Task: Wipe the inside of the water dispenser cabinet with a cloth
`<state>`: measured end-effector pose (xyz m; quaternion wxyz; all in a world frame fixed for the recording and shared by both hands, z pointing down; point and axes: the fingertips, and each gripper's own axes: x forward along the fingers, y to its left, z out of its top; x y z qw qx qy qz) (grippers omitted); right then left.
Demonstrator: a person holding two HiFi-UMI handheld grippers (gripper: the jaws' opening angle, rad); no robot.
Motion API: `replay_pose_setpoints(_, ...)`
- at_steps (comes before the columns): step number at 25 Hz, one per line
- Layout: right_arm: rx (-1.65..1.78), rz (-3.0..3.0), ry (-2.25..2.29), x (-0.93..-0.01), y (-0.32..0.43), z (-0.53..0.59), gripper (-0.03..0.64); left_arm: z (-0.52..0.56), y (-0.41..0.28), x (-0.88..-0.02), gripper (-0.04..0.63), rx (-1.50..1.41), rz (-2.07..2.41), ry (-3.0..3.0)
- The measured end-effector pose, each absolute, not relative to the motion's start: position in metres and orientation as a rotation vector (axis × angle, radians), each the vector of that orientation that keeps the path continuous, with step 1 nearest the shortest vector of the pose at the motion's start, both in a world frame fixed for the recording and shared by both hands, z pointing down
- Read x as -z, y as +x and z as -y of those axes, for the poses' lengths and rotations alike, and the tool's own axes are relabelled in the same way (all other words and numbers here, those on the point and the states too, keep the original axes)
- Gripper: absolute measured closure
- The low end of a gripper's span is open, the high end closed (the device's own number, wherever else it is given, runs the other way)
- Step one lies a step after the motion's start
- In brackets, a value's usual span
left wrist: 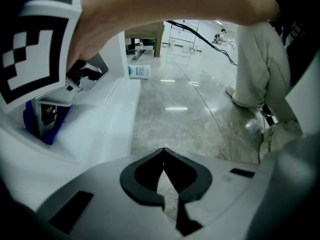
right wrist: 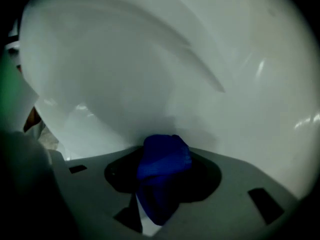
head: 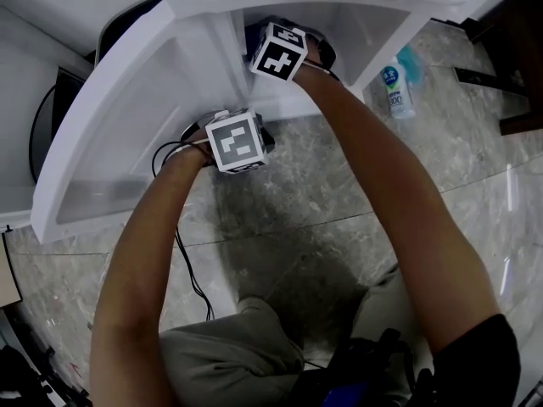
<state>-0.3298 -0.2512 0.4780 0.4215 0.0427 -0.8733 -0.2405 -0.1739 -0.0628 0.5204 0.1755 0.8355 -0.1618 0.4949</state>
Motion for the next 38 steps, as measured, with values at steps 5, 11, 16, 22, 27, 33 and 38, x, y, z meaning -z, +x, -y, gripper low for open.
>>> replay_pose_setpoints(5,0.548,2.206,0.146,-0.476,-0.33,0.252,0.454,0.068,-0.177,-0.514,0.588,-1.346,0.528,2.399)
replay_pose_setpoints(11,0.314,2.197,-0.067,-0.479,-0.294,0.223,0.453,0.096,-0.176,-0.496,0.588,-1.24,0.713,2.439)
replay_pose_setpoints(16,0.048,2.337,-0.065,-0.448,-0.259,0.217,0.453,0.107,-0.172,-0.482,0.588,-1.138,0.867,2.475)
replay_pose_setpoints(22,-0.158,2.421,-0.114,-0.42,-0.219,0.186,0.453,0.121,-0.175,-0.464,0.586,-1.048,1.075,2.5)
replay_pose_setpoints(27,-0.263,2.452,-0.086,-0.414,-0.189,0.176,0.453,0.135,-0.159,-0.443,0.587,-0.976,1.2,2.557)
replay_pose_setpoints(33,-0.51,2.553,0.057,-0.388,-0.161,0.19,0.453,0.159,-0.133,-0.409,0.529,-1.057,1.48,2.755)
replay_pose_setpoints(38,-0.644,2.493,0.14,-0.394,-0.121,0.196,0.453,0.161,-0.101,-0.4,0.347,-0.97,1.484,2.882)
